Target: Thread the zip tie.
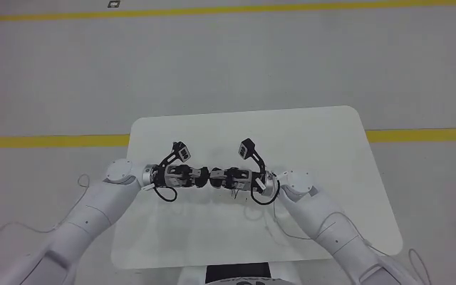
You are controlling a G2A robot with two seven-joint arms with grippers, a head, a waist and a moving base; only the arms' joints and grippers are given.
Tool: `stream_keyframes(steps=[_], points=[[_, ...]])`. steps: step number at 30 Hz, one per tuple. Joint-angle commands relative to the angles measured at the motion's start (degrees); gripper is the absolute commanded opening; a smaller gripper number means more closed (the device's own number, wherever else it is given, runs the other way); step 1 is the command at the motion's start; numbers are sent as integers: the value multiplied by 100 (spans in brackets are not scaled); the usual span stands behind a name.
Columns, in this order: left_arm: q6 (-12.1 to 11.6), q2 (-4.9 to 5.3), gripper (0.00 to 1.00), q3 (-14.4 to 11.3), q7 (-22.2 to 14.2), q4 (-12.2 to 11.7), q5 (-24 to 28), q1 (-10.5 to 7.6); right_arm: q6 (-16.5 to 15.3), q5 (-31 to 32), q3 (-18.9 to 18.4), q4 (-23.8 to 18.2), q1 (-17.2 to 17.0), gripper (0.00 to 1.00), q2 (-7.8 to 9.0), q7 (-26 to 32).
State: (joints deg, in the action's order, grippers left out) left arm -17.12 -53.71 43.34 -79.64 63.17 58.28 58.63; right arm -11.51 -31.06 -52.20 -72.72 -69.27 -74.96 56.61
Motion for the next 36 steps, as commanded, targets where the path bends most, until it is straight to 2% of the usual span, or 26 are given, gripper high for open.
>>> stream_keyframes(steps=[1, 6, 7, 8, 15, 21, 25, 34, 35, 36], points=[[4, -7, 0, 6, 0, -5, 6, 3, -3, -6, 9, 14, 7, 0, -3, 3], [-2, -22, 0, 23, 0, -31, 19, 7, -24, -41, 7, 60, 13, 1, -7, -6], [-5, -24, 0, 27, 0, -34, 24, 8, -23, -53, 1, 71, 10, 39, -7, -20], [-11, -25, 0, 36, 0, -41, 29, 8, -21, -56, -7, 75, 10, 100, -6, -36], [-68, -18, 0, 104, 0, -34, 92, 39, -61, -112, -83, 74, -28, 100, 9, -83], [-135, 3, 0, 180, 0, -38, 45, 70, -204, -85, -240, 67, -109, 100, 37, -357], [-200, 17, 0, 226, 3, 143, -79, 85, -210, -78, -279, 21, -154, 100, 46, -439], [-200, 17, 0, 226, 3, 143, -79, 85, -210, -78, -279, 21, -154, 100, 46, -439], [-236, 31, 0, 259, 218, 175, -531, 14, -210, -78, -279, 21, -154, 100, 46, -439], [-236, 49, 0, 363, 592, 363, -1263, -9, -210, -78, -279, 21, -154, 100, 46, -439]])
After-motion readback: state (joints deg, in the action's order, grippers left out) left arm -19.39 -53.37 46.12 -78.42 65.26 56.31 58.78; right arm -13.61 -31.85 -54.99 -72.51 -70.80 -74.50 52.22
